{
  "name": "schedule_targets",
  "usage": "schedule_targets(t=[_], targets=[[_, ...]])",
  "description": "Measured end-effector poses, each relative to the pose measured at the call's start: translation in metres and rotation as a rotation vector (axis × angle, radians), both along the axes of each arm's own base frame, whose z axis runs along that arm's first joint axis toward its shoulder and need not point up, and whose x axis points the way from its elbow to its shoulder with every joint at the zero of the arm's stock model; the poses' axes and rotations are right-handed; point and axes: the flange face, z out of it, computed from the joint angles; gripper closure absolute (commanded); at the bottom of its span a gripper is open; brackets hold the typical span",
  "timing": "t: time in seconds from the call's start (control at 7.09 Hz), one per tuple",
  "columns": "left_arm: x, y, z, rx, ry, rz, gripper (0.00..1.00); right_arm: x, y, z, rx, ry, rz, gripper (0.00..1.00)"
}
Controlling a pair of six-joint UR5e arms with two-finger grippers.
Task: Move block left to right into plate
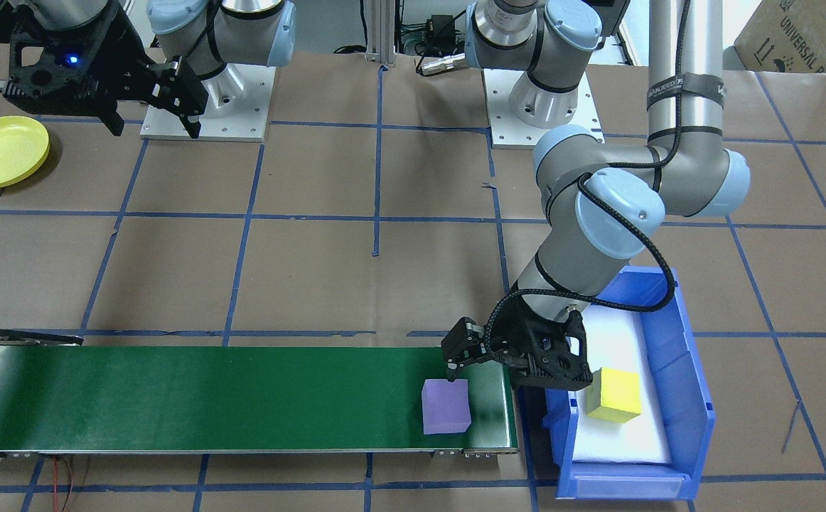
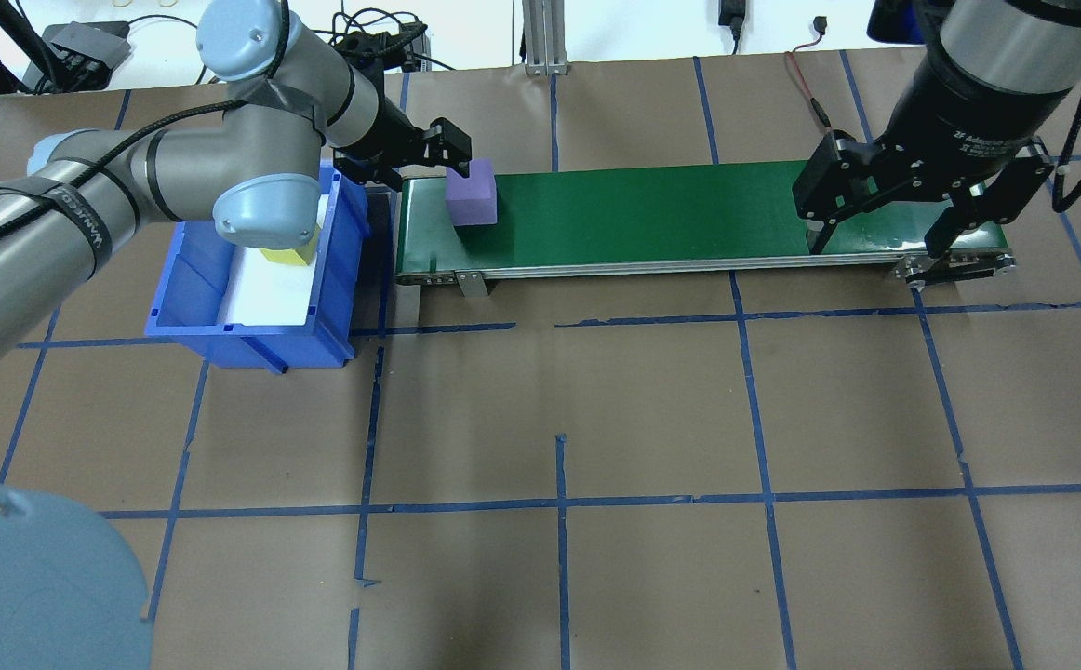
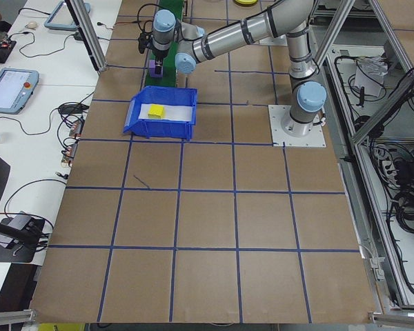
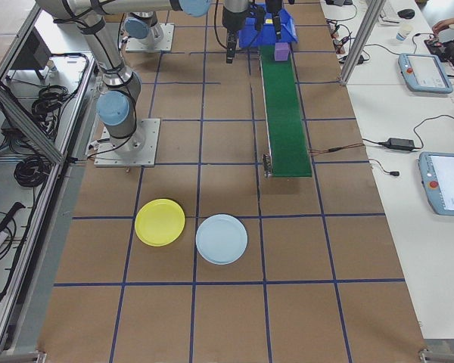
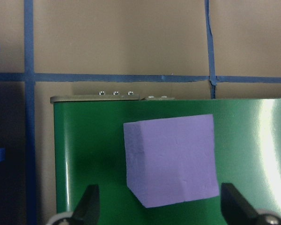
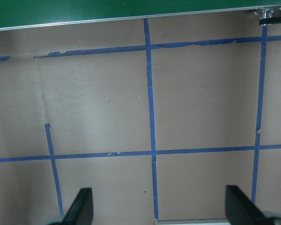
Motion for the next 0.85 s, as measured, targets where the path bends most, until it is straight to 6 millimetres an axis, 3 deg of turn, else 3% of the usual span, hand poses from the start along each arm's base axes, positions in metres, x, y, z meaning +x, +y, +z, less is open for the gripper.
schedule_targets(t=[0.14,0.42,0.71,0.85], targets=[[0.02,0.0,0.015,-0.021,-0.05,-0.006,0.0,0.0,0.0,0.0,0.0,0.0,0.0,0.0],[0.091,-0.008,0.025,-0.04,-0.147,-0.053,0.0,-0.001,0.0,0.0,0.0,0.0,-0.001,0.0],[0.154,-0.014,0.017,-0.041,-0.194,-0.102,0.0,-0.009,-0.009,-0.006,0.012,0.002,-0.015,0.0],[0.168,-0.016,0.006,-0.029,-0.204,-0.123,0.0,-0.02,-0.022,-0.015,0.029,-0.001,-0.034,0.0]])
